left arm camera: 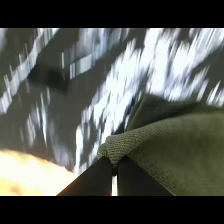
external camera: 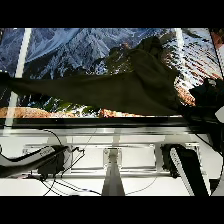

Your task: Fold the clothes and pants, and hang the long-sleeved shirts on hangers.

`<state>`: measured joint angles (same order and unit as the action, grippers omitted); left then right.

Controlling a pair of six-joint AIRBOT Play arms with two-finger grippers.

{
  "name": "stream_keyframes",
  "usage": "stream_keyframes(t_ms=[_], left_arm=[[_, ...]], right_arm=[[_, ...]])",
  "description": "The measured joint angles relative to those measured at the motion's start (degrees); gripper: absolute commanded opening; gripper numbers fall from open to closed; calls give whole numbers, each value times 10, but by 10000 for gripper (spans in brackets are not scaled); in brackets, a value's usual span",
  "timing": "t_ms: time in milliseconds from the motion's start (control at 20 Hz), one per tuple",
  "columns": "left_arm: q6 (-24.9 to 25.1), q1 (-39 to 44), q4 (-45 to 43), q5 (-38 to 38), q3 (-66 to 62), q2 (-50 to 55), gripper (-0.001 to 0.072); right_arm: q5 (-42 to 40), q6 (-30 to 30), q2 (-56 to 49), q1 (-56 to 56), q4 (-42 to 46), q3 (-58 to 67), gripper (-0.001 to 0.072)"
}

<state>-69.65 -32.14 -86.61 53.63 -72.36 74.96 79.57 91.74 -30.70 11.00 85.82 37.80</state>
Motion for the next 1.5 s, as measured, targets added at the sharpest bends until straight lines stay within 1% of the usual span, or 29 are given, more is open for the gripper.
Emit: stream_keyframes(t_ms=[250,400,550,700,800,950,1100,1150,1200,1250,1300,1350,1450,1500], left_arm=[[0,47,-1,-14,-98,-14,17],[0,49,-19,32,-106,-26,16],[3,30,-37,78,-42,-29,17],[30,2,-64,97,54,-23,17],[48,-18,-104,105,107,-16,18],[61,-47,-156,110,146,-8,18],[66,-68,-179,115,162,-5,19],[66,-72,-182,117,165,-4,28],[67,-75,-183,119,167,-4,144],[68,-77,-183,120,168,-3,428],[68,-79,-180,120,169,-3,690],[68,-80,-175,120,170,-3,689],[60,-81,-161,117,170,-3,690],[49,-81,-153,114,170,-3,690]], right_arm=[[16,2,18,0,-1,-13,26],[29,2,21,0,0,-16,26],[43,2,22,0,0,-16,26],[57,2,22,0,0,-16,26],[77,2,22,0,2,-16,26],[120,2,22,0,8,-17,26],[156,2,22,0,12,-17,27],[165,1,23,0,12,-17,79],[169,1,23,0,12,-17,220],[174,1,23,0,14,-17,399],[169,1,23,0,14,-17,529],[158,0,23,0,14,-17,554],[111,0,22,0,14,-17,552],[72,0,22,0,14,-17,548]])
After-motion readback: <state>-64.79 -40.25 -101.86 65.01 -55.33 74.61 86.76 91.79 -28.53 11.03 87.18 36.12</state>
